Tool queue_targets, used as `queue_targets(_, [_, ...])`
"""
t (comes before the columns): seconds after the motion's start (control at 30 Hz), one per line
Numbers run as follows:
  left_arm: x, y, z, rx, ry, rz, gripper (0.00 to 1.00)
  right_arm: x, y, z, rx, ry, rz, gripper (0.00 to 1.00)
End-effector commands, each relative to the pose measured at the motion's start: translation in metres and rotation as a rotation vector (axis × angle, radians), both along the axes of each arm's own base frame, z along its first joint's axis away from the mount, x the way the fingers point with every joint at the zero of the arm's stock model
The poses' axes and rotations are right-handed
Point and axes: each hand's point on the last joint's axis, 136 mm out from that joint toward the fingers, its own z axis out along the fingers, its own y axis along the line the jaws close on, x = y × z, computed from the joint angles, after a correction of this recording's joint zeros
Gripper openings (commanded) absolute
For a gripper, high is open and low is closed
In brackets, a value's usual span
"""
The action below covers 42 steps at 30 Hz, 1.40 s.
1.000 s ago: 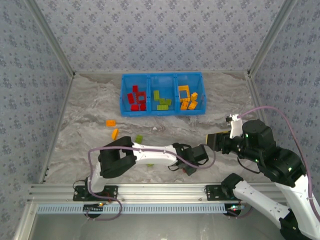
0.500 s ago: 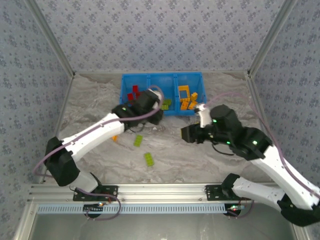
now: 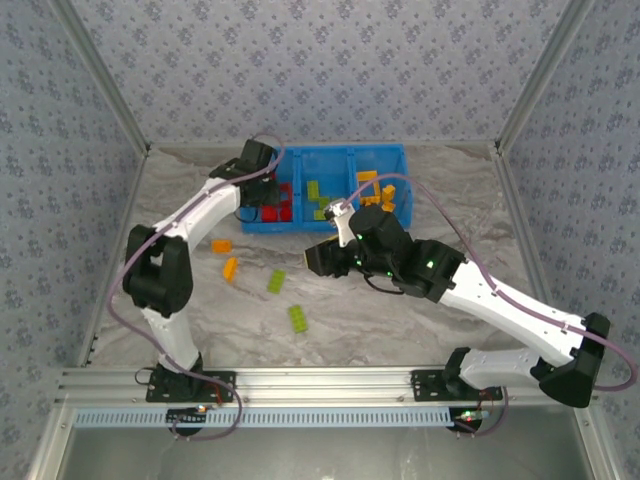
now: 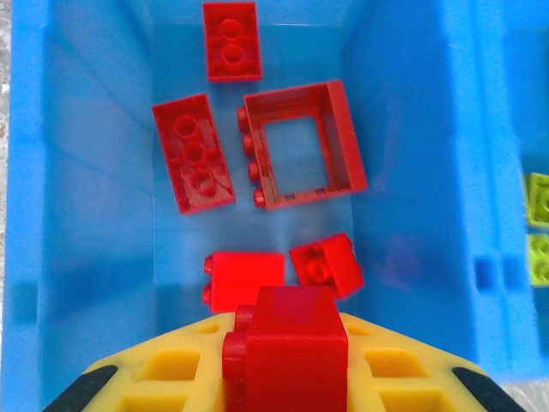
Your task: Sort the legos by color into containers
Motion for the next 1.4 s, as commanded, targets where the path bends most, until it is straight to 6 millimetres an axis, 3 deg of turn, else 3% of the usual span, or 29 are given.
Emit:
queue_targets(0.0, [0.011, 0.012, 0.001, 0.098, 0.028, 0.055, 0.19, 0.004, 0.001, -0.013, -0.006, 0.013, -0.032, 0.47])
queue_targets(0.2, [0.018, 0.026, -0.020, 0.294, 0.056, 0.077, 0.18, 0.007, 0.002, -0.017, -0.013, 0.017, -0.049, 0.48])
queue_targets(0.43, [0.022, 0.028, -0.044, 0.443, 0.092, 0.038, 0.21, 0.007, 0.010, -0.014, 0.022, 0.011, -0.014, 0.48])
queue_targets(0.77, [0.026, 0.030, -0.053, 0.557, 0.096, 0.010, 0.24, 0.003, 0.010, -0.022, 0.025, 0.029, -0.005, 0.48])
queue_targets(0.97, [0.023, 0.032, -0.061, 0.578, 0.120, 0.007, 0.38, 0.003, 0.008, -0.024, 0.019, 0.036, -0.007, 0.48])
queue_targets(1.07, [0.021, 0.029, -0.060, 0.579, 0.114, -0.003, 0.49, 0.002, 0.008, -0.024, 0.023, 0.032, -0.002, 0.48])
queue_targets(1.37, [0.021, 0.022, -0.019, 0.560, 0.027, 0.010, 0.51, 0.001, 0.006, -0.011, 0.087, -0.032, -0.004, 0.48])
